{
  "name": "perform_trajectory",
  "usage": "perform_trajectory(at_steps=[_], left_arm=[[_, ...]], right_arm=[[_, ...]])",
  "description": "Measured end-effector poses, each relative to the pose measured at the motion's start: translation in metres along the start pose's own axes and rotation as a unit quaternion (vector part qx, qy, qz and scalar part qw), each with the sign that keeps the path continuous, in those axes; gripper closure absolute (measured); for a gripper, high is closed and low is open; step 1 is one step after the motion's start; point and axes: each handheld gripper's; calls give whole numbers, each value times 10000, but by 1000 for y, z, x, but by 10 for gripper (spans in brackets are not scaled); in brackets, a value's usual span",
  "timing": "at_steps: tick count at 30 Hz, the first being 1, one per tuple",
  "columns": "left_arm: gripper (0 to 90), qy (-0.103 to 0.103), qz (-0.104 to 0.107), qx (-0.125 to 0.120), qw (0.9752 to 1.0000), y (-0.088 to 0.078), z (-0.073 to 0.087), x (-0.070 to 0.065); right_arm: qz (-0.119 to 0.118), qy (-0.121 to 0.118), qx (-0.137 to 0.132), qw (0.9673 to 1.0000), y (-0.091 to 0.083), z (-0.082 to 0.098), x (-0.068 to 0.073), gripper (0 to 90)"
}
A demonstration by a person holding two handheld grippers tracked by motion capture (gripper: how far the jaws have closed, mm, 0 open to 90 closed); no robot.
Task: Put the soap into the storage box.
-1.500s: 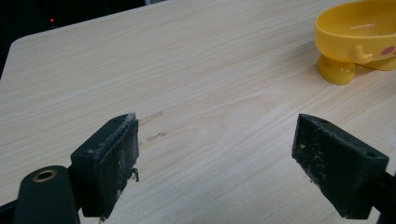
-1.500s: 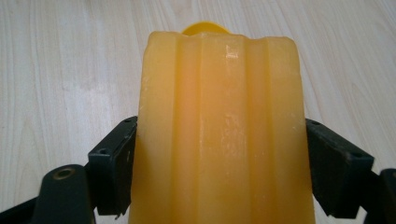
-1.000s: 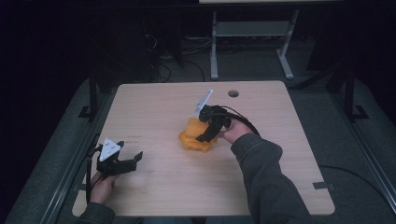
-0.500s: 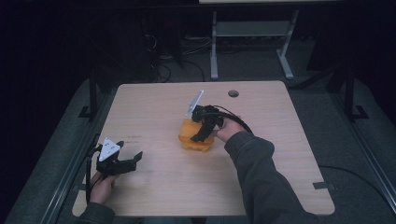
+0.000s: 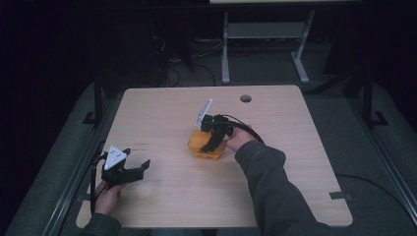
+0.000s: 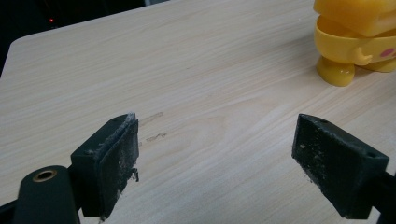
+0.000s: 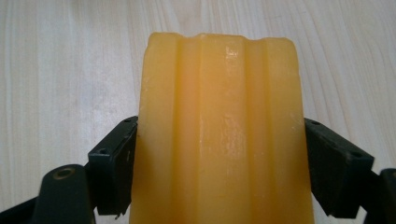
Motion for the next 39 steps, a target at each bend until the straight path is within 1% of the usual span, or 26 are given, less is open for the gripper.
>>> perform_trajectory(at_steps=[4, 6, 8, 17, 21, 30, 36, 39], left_arm=[[140, 9, 5, 34, 10000, 0, 0, 0], [140, 13, 4, 35, 10000, 0, 0, 0], [140, 12, 9, 39, 10000, 0, 0, -1], [140, 33, 13, 55, 10000, 1, 0, -1], [140, 27, 7, 48, 10000, 1, 0, -1], [140, 27, 5, 46, 10000, 1, 0, -1], [140, 29, 17, 59, 10000, 1, 0, -2], [140, 42, 24, 71, 10000, 1, 0, -2]], right_arm=[[0, -24, -29, 10000, 3, 3, -1, 203], [-10, 22, -130, 9999, 3, 6, -1, 203], [-2, -8, -178, 9998, 4, 7, -1, 202], [25, 94, -205, 9997, 4, 9, 1, 197], [50, 78, -185, 9998, 6, 9, 2, 195], [107, 132, -173, 9997, 6, 8, 2, 192], [136, 162, -197, 9996, 3, 9, 3, 190], [152, 180, -220, 9995, -2, 10, 4, 189]])
Point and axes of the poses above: each handheld gripper's, and its own axes: y roughly forward along the jaws, z roughly out of its underside, x roughly to its left, and after that the axes turned 3 degrees about -x, right-handed
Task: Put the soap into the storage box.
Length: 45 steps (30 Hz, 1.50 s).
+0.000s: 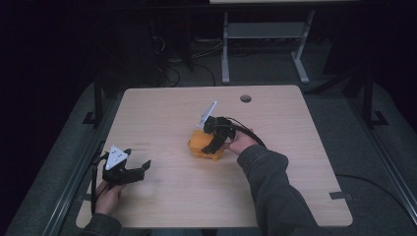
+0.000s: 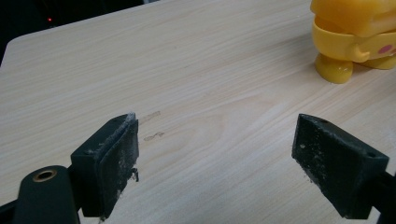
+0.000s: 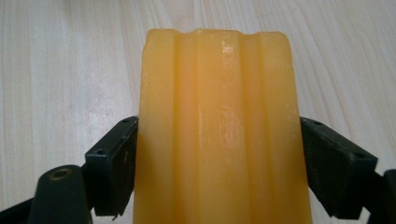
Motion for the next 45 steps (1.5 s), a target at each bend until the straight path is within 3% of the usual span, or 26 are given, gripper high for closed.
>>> perform_trajectory(at_steps=[10, 16, 29, 45], left_arm=[[140, -6, 1, -13, 10000, 0, 0, 0], [140, -1, -1, -13, 10000, 0, 0, 0], [140, 15, 12, 1, 10000, 1, 0, -2], [140, 53, 9, 31, 10000, 1, 0, -2]], right_arm=[[50, 5, -51, 10000, -12, 2, 2, 190], [175, 50, -204, 9996, -29, 6, 3, 194], [333, 210, -330, 9987, -49, 26, 4, 199], [421, 330, -292, 9981, -65, 38, 8, 203]])
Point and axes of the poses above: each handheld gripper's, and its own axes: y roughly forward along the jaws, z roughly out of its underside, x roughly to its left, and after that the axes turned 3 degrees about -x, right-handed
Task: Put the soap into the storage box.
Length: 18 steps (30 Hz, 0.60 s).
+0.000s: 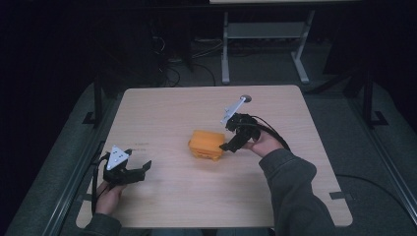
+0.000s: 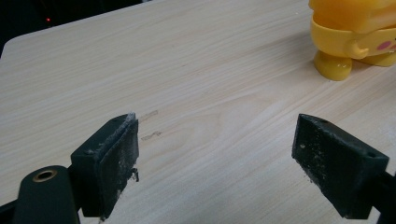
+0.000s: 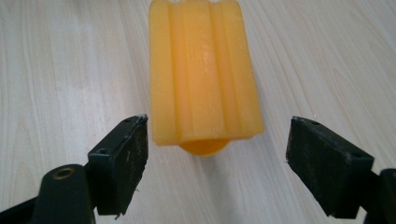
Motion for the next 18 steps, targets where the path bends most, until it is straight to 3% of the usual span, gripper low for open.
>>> perform_trajectory(at_steps=[18], left_arm=[[140, 12, -6, 19, 10000, 0, 0, 0]], right_arm=[[86, 208, -28, 9997, -12, 22, -1, 208]])
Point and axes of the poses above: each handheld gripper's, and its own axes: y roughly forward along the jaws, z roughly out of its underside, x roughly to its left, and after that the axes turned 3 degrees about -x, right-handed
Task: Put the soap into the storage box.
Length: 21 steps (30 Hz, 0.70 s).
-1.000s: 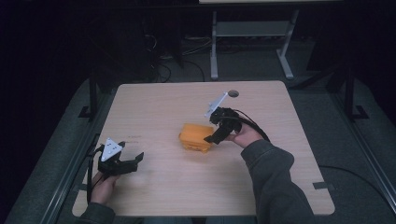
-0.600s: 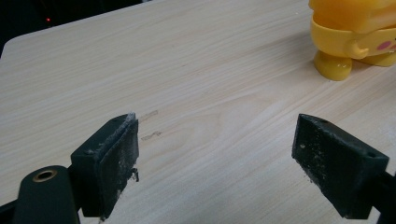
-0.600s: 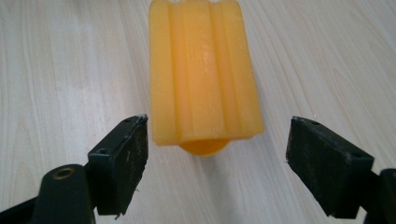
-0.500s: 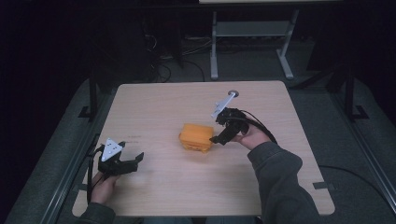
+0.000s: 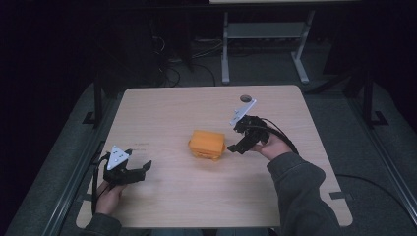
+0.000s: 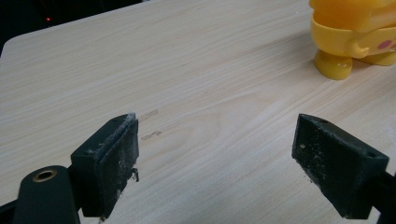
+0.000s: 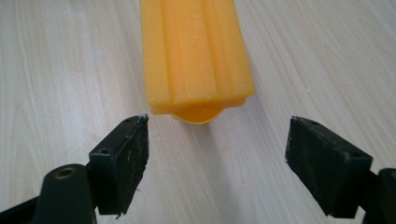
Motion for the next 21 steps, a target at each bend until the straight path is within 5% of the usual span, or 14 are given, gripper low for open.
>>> perform_trajectory(at_steps=[21], left_arm=[[140, 19, -7, -8, 10000, 1, 0, 0]], right_arm=[[115, 174, 7, 9998, -12, 21, 1, 212]])
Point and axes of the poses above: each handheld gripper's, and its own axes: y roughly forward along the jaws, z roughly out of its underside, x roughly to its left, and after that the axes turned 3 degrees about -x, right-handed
